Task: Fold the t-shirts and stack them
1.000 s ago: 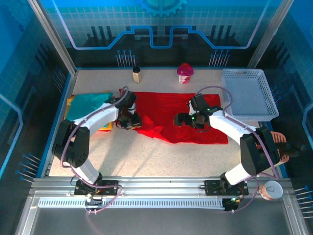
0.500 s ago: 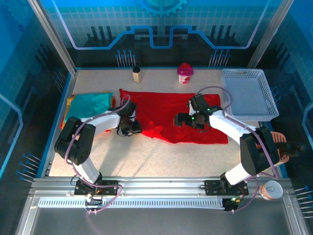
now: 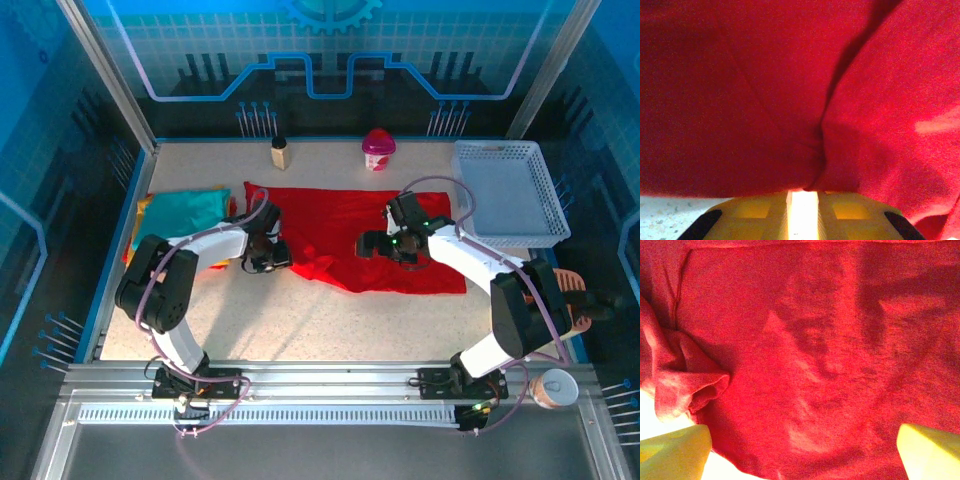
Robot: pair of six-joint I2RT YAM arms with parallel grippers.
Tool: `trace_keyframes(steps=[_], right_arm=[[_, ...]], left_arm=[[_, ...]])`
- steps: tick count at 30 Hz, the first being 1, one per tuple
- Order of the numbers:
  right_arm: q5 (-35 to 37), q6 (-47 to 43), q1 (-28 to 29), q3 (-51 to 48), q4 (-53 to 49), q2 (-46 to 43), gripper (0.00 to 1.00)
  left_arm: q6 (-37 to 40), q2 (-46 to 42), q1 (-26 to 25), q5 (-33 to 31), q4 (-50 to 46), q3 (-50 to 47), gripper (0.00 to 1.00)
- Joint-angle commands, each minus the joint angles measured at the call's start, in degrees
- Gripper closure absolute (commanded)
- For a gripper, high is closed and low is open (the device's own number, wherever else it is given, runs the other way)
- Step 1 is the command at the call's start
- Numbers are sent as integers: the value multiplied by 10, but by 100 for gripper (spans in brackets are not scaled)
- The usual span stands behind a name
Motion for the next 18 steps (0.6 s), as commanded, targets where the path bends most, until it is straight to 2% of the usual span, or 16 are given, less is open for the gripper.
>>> trace_keyframes(steps=[1, 5, 11, 15, 18], right_arm=[[-11, 0, 1, 14, -11, 7, 4], [-14, 1, 0, 11, -8, 7, 4], [-16, 1, 0, 10, -6, 7, 4], [-17, 2, 1, 9, -6, 7, 5], [-16, 2, 1, 8, -7, 4, 5]], left_arm=[[7, 12, 2, -5, -6, 15, 79], [9, 16, 1, -5, -11, 16, 69], [8, 17, 1, -11, -12, 15, 65], [9, 27, 1, -14, -18, 25, 70], [8, 28, 1, -12, -20, 32, 78]])
